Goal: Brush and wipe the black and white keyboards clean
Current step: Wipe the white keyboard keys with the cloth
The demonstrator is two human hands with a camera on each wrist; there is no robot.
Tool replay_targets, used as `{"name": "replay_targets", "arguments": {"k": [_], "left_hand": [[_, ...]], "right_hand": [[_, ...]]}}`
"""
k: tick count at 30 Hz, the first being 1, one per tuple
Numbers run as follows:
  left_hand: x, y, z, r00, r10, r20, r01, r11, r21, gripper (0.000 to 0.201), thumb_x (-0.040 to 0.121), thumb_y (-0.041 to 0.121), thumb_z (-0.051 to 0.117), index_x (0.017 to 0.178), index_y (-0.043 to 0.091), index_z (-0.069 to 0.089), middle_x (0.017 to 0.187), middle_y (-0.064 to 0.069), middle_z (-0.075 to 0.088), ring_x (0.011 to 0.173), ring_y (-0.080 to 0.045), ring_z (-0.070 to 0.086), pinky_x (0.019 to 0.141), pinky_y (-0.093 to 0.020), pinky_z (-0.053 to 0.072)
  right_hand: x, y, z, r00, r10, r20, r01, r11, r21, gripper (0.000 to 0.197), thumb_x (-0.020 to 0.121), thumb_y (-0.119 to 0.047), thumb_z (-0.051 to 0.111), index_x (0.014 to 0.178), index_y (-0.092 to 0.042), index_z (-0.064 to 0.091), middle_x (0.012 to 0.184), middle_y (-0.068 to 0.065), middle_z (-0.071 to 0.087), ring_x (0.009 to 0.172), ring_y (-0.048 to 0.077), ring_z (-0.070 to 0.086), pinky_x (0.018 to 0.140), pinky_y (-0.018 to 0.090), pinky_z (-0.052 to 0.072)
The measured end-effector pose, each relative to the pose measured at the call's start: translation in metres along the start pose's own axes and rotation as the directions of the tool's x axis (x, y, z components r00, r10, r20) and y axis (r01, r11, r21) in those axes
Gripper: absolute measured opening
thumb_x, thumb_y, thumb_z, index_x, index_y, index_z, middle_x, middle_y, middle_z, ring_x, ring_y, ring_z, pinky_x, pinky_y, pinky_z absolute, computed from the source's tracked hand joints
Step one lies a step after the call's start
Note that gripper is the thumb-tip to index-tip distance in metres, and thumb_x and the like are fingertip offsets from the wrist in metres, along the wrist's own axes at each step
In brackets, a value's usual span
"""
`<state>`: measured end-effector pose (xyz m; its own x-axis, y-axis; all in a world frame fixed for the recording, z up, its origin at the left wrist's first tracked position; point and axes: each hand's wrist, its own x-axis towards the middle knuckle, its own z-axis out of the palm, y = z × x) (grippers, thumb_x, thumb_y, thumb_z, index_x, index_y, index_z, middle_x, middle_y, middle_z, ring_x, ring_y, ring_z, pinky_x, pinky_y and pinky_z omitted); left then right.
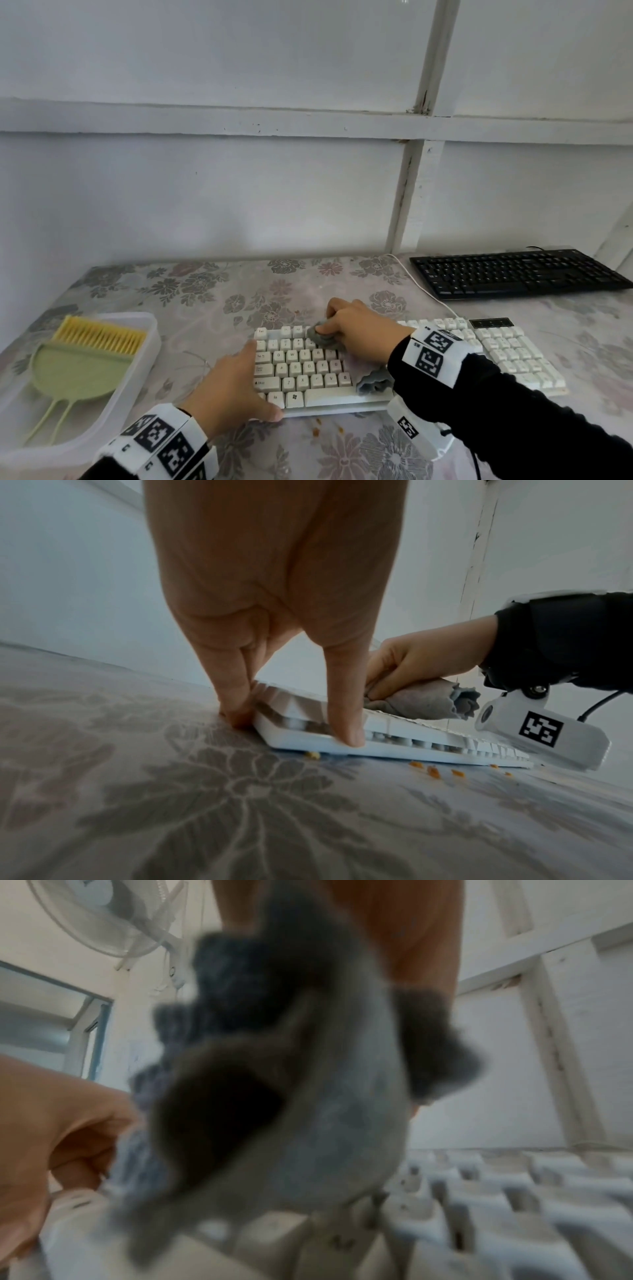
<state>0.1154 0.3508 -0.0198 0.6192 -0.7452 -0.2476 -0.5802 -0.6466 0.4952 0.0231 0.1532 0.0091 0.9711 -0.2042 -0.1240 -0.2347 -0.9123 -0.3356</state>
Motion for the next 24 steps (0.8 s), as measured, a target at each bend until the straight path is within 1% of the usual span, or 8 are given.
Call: {"name": "replay_targets", "arguments": {"k": [4,7,10,14,16,18,21,24], "left_hand": [[-0.001,0.001,0.0,1.0,-0.003,-0.004,0.003,1.0,-0.005,0.101,0.059,0.041,0.08,0.141,0.023,0.024,0.117,0.008,0.058,0.102,-0.01,0.055,0.086,-0.02,0.047],[0.0,0.001,0.0,1.0,-0.01,0.001,0.01,1.0,-0.01,0.098,0.057,0.041,0.08,0.138,0.023,0.027,0.114,0.009,0.058,0.1,-0.01,0.056,0.085,-0.021,0.048],[0.0,0.002,-0.002,1.0,-0.01,0.006,0.01,1.0,-0.006,0.098,0.058,0.04,0.08,0.139,0.023,0.027,0.116,0.008,0.058,0.102,-0.011,0.057,0.087,-0.023,0.049],[0.001,0.002,-0.003,1.0,0.021,0.021,-0.021,1.0,-0.011,0.09,0.059,0.039,0.08,0.133,0.024,0.033,0.111,0.009,0.061,0.099,-0.01,0.059,0.082,-0.022,0.049],[0.002,0.001,-0.003,1.0,0.021,0.023,-0.021,1.0,-0.008,0.088,0.059,0.039,0.08,0.132,0.024,0.034,0.11,0.009,0.061,0.098,-0.01,0.059,0.081,-0.022,0.049],[0.002,0.0,-0.003,1.0,0.012,0.017,-0.012,1.0,-0.001,0.092,0.058,0.04,0.08,0.134,0.024,0.032,0.112,0.008,0.061,0.1,-0.011,0.058,0.084,-0.023,0.049],[0.002,-0.002,-0.001,1.0,-0.008,0.011,0.008,1.0,-0.016,0.102,0.055,0.043,0.081,0.14,0.023,0.027,0.117,0.008,0.059,0.105,-0.011,0.056,0.089,-0.026,0.048],[0.001,0.0,-0.001,1.0,-0.011,0.01,0.011,1.0,-0.016,0.103,0.057,0.042,0.081,0.141,0.022,0.025,0.117,0.007,0.058,0.104,-0.011,0.056,0.089,-0.023,0.048]], "right_hand": [[-0.005,0.009,-0.01,0.998,0.065,0.007,-0.065,0.997,-0.036,0.024,0.096,-0.016,0.049,0.092,0.004,0.061,0.093,0.002,0.043,0.089,0.023,0.04,0.064,0.028,0.03],[-0.001,0.0,-0.014,0.998,0.051,0.022,-0.048,0.995,-0.085,0.02,0.093,-0.014,0.053,0.093,-0.003,0.07,0.097,0.0,0.041,0.093,0.024,0.042,0.079,0.031,0.04],[0.011,-0.031,-0.014,0.999,-0.001,-0.046,0.002,0.999,0.04,0.016,0.091,-0.015,0.057,0.089,-0.011,0.072,0.098,-0.003,0.042,0.099,0.024,0.042,0.09,0.04,0.043],[0.028,-0.069,-0.002,0.998,-0.037,0.047,0.035,0.998,0.045,0.017,0.093,-0.016,0.052,0.093,-0.01,0.068,0.097,0.001,0.038,0.104,0.028,0.04,0.084,0.036,0.037],[0.026,-0.073,0.002,0.996,0.024,0.088,-0.027,0.999,0.036,0.019,0.095,-0.015,0.047,0.077,-0.014,0.053,0.086,-0.001,0.032,0.106,0.028,0.039,0.086,0.038,0.037],[0.02,-0.065,0.003,0.995,0.057,0.08,-0.062,0.996,0.06,0.019,0.097,-0.016,0.046,0.078,-0.014,0.042,0.077,-0.006,0.025,0.098,0.021,0.036,0.085,0.036,0.037],[0.011,-0.044,0.001,0.998,0.025,0.049,-0.024,1.0,-0.019,0.026,0.097,-0.018,0.048,0.071,-0.017,0.045,0.088,-0.002,0.034,0.094,0.019,0.031,0.083,0.035,0.038],[0.004,-0.019,-0.001,0.998,0.066,0.013,-0.065,0.996,-0.059,0.027,0.098,-0.02,0.048,0.071,-0.015,0.052,0.086,-0.003,0.036,0.092,0.021,0.034,0.079,0.034,0.036]]}}
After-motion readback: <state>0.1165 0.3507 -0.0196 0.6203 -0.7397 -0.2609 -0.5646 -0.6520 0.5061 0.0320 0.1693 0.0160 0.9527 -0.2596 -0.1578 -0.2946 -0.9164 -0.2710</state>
